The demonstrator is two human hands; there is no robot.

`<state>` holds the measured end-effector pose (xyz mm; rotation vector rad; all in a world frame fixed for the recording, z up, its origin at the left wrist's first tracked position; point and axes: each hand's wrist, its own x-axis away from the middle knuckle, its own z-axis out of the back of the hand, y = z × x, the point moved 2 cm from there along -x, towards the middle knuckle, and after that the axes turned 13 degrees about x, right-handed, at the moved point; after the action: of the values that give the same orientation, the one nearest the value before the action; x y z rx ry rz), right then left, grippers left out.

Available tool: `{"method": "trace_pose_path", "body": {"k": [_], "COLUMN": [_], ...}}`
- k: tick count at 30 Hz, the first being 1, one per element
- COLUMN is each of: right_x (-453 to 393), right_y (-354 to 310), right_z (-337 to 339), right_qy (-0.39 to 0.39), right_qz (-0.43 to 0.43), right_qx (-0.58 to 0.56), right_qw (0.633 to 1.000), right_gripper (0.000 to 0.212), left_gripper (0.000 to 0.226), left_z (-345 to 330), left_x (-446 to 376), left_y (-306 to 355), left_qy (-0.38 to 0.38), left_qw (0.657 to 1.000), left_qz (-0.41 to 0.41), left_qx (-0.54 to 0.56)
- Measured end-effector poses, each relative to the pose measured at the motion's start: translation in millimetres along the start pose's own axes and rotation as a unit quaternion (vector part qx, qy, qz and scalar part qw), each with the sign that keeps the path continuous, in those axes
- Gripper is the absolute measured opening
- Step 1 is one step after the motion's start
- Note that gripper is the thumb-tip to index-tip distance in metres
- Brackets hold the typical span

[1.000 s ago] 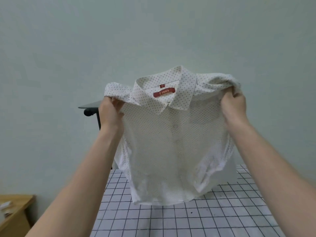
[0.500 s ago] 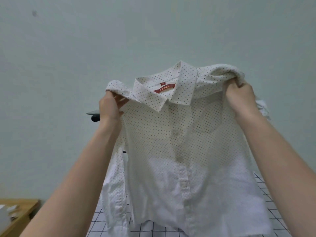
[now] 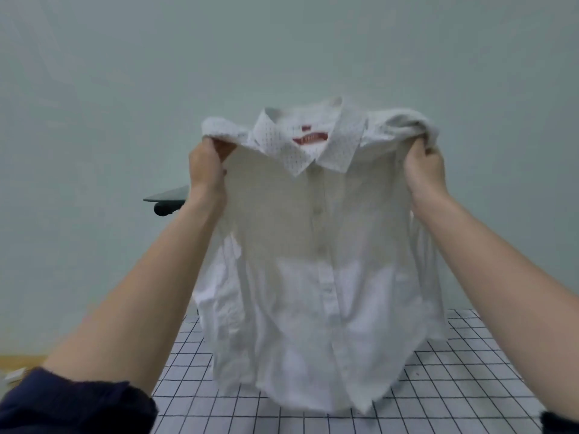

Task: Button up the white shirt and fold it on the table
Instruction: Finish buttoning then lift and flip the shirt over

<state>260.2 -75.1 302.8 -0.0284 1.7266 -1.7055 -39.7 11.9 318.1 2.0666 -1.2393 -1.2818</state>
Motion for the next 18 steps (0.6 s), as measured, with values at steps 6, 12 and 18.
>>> {"method": "trace_pose_path", "body": {"k": [6,12,18], "right_x": [24.0,102.4,161.8], "right_y": [44.8,130.5,211.9], "right_z": [15.7,22.1,24.8], "right_qy": [0.041,-0.024,-0.103], "right_qz": [0.008,-0.04,-0.058], "right_qx": [-0.045,0.024,0.132], "right_qw": [0.998,0.999,0.984], "right_gripper": [0.035,0.021,0.036], "left_gripper": [0.047,0.02,0.037], "left_z": [12.9,78.2,127.8], "left_x": [18.1,75.6,134.9], "left_y": [-3.0,-58.1,-82.8], "left_qy": [-0.073,-0.078,-0.14], "left_qw": [0.995,0.987,0.962], "left_qz": [-0.063,-0.018,0.052], "left_qx": [0.028,-0.138,-0.229]}}
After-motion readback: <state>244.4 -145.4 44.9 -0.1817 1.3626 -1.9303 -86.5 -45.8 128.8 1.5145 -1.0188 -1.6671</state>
